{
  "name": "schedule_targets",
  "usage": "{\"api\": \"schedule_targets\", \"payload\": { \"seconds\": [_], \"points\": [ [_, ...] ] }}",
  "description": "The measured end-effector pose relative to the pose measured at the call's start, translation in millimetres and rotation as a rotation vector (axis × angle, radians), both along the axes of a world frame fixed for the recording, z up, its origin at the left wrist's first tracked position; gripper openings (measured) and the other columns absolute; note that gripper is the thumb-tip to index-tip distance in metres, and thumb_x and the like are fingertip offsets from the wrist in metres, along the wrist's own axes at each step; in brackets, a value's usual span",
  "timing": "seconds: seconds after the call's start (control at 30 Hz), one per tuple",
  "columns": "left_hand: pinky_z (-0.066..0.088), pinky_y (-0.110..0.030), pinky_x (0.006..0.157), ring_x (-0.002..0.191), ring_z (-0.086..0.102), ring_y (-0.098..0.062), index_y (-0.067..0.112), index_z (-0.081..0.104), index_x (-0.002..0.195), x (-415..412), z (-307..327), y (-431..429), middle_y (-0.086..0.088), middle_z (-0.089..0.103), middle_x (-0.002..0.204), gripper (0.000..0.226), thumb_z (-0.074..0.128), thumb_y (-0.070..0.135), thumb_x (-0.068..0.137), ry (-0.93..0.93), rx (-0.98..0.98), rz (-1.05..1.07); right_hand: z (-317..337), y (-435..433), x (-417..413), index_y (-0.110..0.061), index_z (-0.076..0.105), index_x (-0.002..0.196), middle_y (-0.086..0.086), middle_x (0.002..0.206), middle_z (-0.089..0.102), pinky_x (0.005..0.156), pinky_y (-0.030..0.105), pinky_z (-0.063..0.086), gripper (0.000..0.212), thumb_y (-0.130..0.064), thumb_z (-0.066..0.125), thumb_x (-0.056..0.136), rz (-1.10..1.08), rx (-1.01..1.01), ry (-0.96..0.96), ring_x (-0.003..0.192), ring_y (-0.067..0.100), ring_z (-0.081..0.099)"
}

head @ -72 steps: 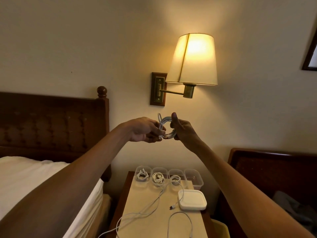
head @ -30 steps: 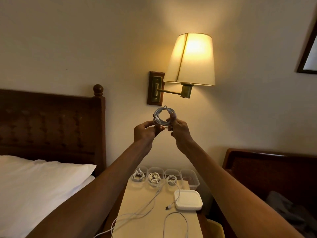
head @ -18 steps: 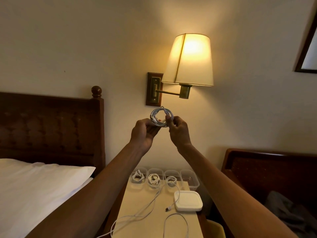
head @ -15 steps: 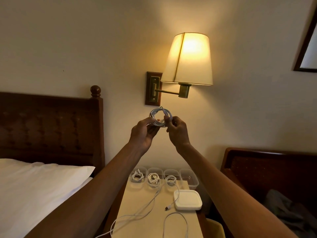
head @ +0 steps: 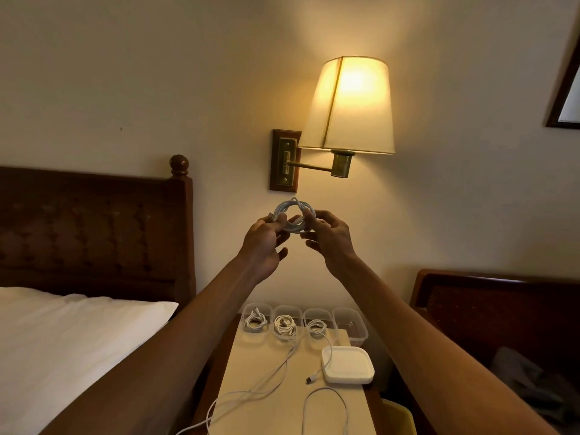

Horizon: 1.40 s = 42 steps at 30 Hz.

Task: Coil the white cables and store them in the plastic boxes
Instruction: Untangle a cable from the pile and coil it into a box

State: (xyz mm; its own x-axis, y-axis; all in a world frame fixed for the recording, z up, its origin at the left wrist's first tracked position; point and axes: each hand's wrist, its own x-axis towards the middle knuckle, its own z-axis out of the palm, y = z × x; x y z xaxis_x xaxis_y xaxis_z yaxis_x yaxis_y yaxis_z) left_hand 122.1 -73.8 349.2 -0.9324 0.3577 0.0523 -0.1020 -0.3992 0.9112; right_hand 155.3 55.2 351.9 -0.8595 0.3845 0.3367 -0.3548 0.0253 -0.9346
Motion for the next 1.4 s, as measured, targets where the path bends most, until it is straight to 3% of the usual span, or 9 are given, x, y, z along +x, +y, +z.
{"api": "schedule_targets", "payload": {
  "seconds": [0.13, 0.3, 0.43, 0.57, 0.87, 1.0, 1.1, 1.17, 1.4],
  "points": [
    [0.045, -0.032, 0.077, 0.099, 0.055, -0.025, 0.004, 0.048, 0.133, -1.9, -0.8, -3.2, -0.017, 0.059, 0.119, 0.043, 0.06, -0.001, 0.092, 0.033, 0.022, -0.015, -1.2, 2.9, -3.5, -0.009, 0.045, 0.121, 0.011, 0.099, 0.066, 0.064, 0.023, 0.058, 0.049, -0.019, 0.075, 0.083, -0.156, 0.043, 0.129, 0.079, 0.017, 0.071],
    [0.05, -0.029, 0.074, 0.104, 0.058, -0.028, 0.009, 0.047, 0.134, -6.6, 1.3, -0.7, -0.02, 0.059, 0.123, 0.047, 0.062, 0.0, 0.091, 0.033, 0.052, 0.046, -2.9, 3.6, -6.8, -0.002, 0.064, 0.102, 0.011, 0.099, 0.07, 0.069, 0.025, 0.059, 0.014, -0.005, 0.067, 0.089, -0.197, 0.293, 0.287, 0.093, 0.02, 0.07],
    [0.045, -0.033, 0.077, 0.101, 0.057, -0.025, 0.01, 0.047, 0.135, -9.9, 4.4, -2.2, -0.019, 0.061, 0.121, 0.046, 0.062, 0.004, 0.091, 0.033, 0.014, 0.085, -5.8, 8.1, -6.9, -0.006, 0.068, 0.113, 0.009, 0.107, 0.072, 0.083, 0.03, 0.059, 0.021, -0.014, 0.061, 0.095, -0.128, 0.408, 0.262, 0.098, 0.018, 0.071],
    [0.044, -0.032, 0.073, 0.098, 0.053, -0.026, 0.006, 0.048, 0.135, -8.2, 3.2, -5.2, -0.02, 0.058, 0.118, 0.047, 0.059, 0.001, 0.089, 0.035, -0.028, 0.092, -6.7, 8.1, -2.9, -0.011, 0.069, 0.119, 0.003, 0.114, 0.072, 0.082, 0.015, 0.054, 0.033, -0.022, 0.07, 0.088, -0.15, 0.602, 0.259, 0.1, 0.01, 0.069],
    [0.044, -0.032, 0.072, 0.099, 0.055, -0.029, 0.009, 0.058, 0.108, -3.3, 6.1, -17.4, -0.02, 0.061, 0.11, 0.026, 0.055, -0.007, 0.087, 0.082, -0.087, 0.054, -4.2, 0.4, -0.8, -0.01, 0.076, 0.101, 0.004, 0.098, 0.075, 0.08, 0.016, 0.052, 0.016, -0.011, 0.073, 0.085, -0.251, 0.658, 0.293, 0.089, 0.011, 0.069],
    [0.044, -0.035, 0.077, 0.098, 0.057, -0.027, 0.008, 0.06, 0.106, -6.9, 8.4, -21.7, -0.014, 0.061, 0.103, 0.016, 0.062, 0.013, 0.091, 0.136, -0.189, 0.077, -2.9, 3.1, -2.9, -0.007, 0.074, 0.1, 0.003, 0.096, 0.074, 0.073, 0.007, 0.048, 0.016, -0.011, 0.073, 0.084, -0.224, 0.67, 0.246, 0.081, 0.0, 0.066],
    [0.05, -0.042, 0.083, 0.096, 0.059, -0.029, 0.009, 0.063, 0.095, -14.8, 1.8, -28.7, -0.013, 0.066, 0.1, 0.024, 0.064, 0.034, 0.094, 0.246, -0.345, 0.105, -5.2, 9.1, -1.8, -0.004, 0.073, 0.101, 0.001, 0.095, 0.073, 0.07, 0.003, 0.046, 0.017, -0.009, 0.072, 0.084, -0.137, 0.714, 0.18, 0.078, -0.006, 0.063],
    [0.054, -0.044, 0.088, 0.097, 0.061, -0.031, 0.009, 0.065, 0.094, -17.4, -3.5, -31.5, -0.012, 0.069, 0.098, 0.026, 0.065, 0.035, 0.094, 0.292, -0.396, 0.119, -8.0, 13.5, -0.9, -0.003, 0.073, 0.1, 0.001, 0.095, 0.072, 0.069, 0.004, 0.047, 0.017, -0.008, 0.072, 0.084, -0.105, 0.733, 0.151, 0.077, -0.005, 0.063],
    [0.056, -0.031, 0.065, 0.085, 0.068, -0.029, 0.001, 0.068, 0.087, -17.1, -6.7, -22.7, -0.018, 0.067, 0.093, 0.017, 0.071, 0.017, 0.089, 0.187, -0.37, 0.139, -19.2, 24.9, 4.3, 0.004, 0.07, 0.102, 0.009, 0.093, 0.074, 0.073, 0.012, 0.052, 0.017, 0.0, 0.068, 0.086, -0.017, 0.543, 0.119, 0.079, 0.002, 0.07]
  ]
}}
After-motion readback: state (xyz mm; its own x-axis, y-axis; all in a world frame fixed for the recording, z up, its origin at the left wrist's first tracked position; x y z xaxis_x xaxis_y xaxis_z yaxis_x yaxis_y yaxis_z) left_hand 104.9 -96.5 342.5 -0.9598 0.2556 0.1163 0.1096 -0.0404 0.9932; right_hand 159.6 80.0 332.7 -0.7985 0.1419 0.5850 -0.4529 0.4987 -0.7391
